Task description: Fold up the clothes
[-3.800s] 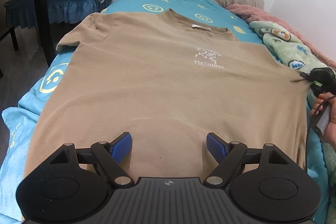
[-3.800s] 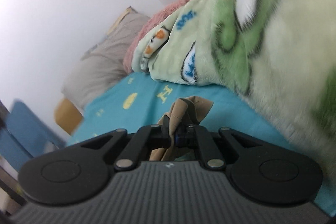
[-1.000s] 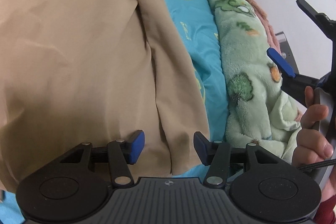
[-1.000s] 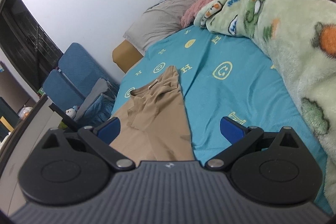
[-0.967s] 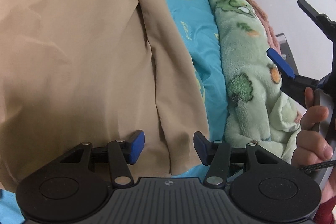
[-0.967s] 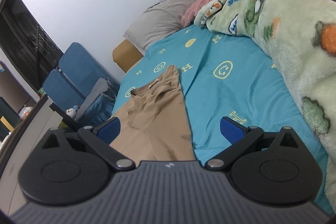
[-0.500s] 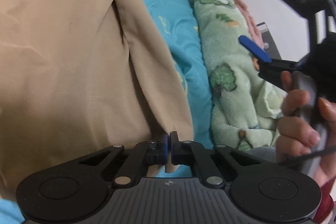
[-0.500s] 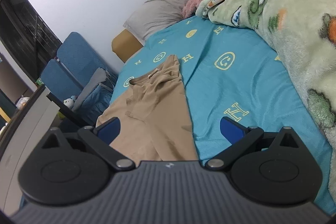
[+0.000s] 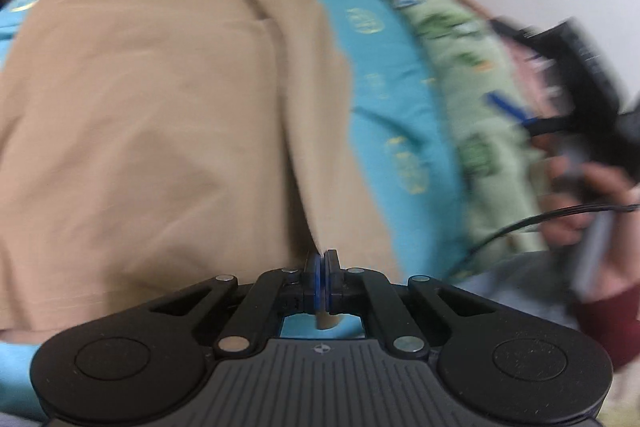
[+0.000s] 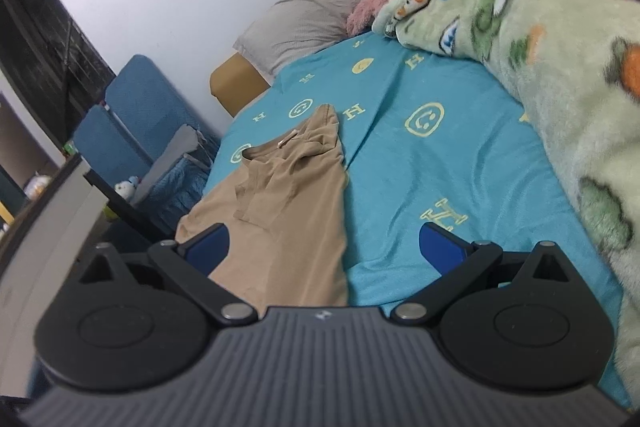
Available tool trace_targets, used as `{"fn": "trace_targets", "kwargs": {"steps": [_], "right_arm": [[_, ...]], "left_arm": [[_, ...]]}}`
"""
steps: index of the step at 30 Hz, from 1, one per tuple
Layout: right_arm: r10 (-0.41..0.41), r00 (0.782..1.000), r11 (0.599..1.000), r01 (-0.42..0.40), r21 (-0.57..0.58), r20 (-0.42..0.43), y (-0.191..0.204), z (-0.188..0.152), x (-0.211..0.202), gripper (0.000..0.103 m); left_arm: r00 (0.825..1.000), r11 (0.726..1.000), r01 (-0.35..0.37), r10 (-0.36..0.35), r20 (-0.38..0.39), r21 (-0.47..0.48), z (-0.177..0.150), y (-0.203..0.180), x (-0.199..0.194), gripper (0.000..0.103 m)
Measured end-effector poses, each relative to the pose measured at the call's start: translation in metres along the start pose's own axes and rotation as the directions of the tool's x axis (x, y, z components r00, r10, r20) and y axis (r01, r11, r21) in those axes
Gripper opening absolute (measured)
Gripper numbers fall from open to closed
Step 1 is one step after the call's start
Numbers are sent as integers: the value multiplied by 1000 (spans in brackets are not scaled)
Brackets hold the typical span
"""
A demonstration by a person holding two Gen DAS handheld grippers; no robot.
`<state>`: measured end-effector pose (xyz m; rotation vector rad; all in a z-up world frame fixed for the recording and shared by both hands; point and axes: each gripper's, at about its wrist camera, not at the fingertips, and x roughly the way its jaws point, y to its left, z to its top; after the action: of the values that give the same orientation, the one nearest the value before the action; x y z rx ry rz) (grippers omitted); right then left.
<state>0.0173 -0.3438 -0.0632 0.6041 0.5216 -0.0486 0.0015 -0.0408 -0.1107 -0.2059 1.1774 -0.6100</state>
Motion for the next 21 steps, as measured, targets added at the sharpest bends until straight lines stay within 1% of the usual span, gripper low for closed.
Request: {"fn": "trace_targets", "kwargs": {"steps": [1, 3, 5, 8, 10, 11, 12, 13, 16, 17, 19, 20, 21], "right_arm": [[0, 1000, 1000, 0, -16, 4, 3, 0, -1, 103], [-1, 1000, 999, 1, -50, 15, 8, -2, -3, 103], [-3, 1000, 996, 6, -88, 27, 14, -3, -5, 103], [-7, 999, 989, 13, -146, 44, 23, -5, -7, 103], [3, 998, 983, 8, -182, 59, 29, -6, -10, 103], [10, 997, 980, 4, -200, 71, 32, -7, -12, 103], [15, 996, 976, 4, -218, 85, 35, -8, -14, 103], [20, 995, 972, 4, -234, 99, 39, -9, -16, 103], [54, 990, 967, -20, -254, 129, 47, -12, -21, 103], [68, 989, 967, -32, -254, 133, 49, -12, -23, 103], [68, 988, 964, -29, -266, 141, 56, -15, -25, 103], [65, 987, 962, -24, -273, 144, 60, -17, -26, 103], [62, 987, 960, -18, -281, 147, 64, -18, -27, 103]], "left_arm": [[999, 999, -40, 40, -7, 14, 0, -1, 4, 2], [997, 996, -77, 76, 10, 50, 1, -4, 3, 10], [994, 990, -104, 100, 50, 95, 1, -12, -1, 36], [978, 975, -174, 154, 143, 137, 2, -22, -10, 54], [960, 967, -217, 187, 208, 132, 2, -25, -19, 60], [949, 963, -238, 203, 243, 125, 2, -26, -23, 63], [936, 960, -257, 218, 275, 114, 3, -26, -28, 66], [923, 956, -275, 233, 306, 102, 4, -25, -33, 70], [880, 943, -319, 259, 398, 91, 5, -27, -50, 74], [867, 939, -332, 266, 422, 87, 5, -28, -56, 80], [841, 935, -347, 276, 465, 73, 3, -26, -74, 86], [835, 938, -342, 273, 477, 63, 2, -23, -81, 87], [833, 943, -330, 268, 484, 46, 3, -20, -86, 88]]}}
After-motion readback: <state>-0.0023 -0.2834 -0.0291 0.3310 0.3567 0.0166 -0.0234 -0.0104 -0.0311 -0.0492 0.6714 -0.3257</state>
